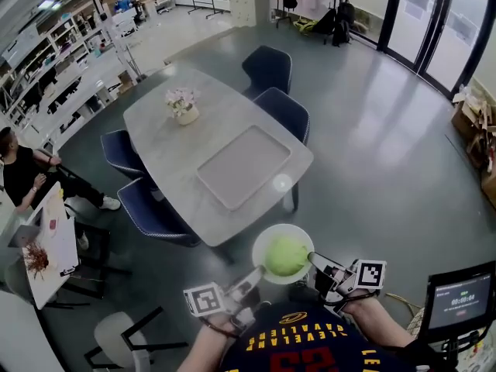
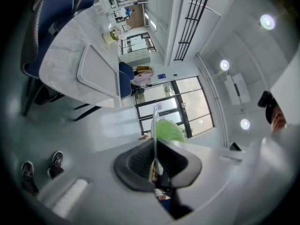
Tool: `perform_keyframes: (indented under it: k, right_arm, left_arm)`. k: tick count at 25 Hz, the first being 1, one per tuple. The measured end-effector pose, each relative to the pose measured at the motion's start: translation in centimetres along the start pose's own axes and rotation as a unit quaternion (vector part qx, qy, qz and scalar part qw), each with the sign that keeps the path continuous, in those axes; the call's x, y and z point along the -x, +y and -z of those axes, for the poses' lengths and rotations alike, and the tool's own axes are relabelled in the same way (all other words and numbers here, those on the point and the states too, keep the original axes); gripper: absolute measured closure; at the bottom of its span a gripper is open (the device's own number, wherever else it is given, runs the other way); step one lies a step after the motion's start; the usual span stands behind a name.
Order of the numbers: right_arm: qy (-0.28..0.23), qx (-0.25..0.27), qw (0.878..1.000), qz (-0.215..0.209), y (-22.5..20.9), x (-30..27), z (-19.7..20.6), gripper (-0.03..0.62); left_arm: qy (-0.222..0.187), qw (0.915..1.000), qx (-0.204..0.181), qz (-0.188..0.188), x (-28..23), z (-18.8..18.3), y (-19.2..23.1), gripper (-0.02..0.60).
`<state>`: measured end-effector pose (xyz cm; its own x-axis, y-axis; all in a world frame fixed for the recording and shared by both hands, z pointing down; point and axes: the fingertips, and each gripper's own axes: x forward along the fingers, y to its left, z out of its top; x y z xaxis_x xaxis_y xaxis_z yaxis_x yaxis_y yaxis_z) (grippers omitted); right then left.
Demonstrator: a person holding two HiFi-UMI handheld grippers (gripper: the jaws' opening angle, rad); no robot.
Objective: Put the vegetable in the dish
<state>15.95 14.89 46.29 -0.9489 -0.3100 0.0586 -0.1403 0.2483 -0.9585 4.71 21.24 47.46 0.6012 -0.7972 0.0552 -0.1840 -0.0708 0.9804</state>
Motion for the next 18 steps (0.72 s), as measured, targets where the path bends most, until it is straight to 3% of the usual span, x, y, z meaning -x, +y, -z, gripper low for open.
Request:
perform_keyframes:
  k: [7, 12, 18]
  right_arm:
    - [0.036, -0.004, 0.999, -0.015, -0.9, -1.1, -4.7, 0.579]
    - [0.06, -0.008, 0.998, -0.027, -2.4, -0.8, -9.9, 0.579]
    - [0.091, -0.002, 0.995, -0.045, -3.8, -1.1, -13.4, 0.578]
  left_arm:
    - [-0.039, 0.9991, 0.009, -0.011, -3.9, -1.7, -0.4, 0.565]
    - [-0.061, 0.9979, -0.003, -0.021, -8.8, -2.8, -0.8, 0.565]
    - [-0.088, 0.9951, -0.018, -0.04, -11.9, -3.3, -0.3, 0.565]
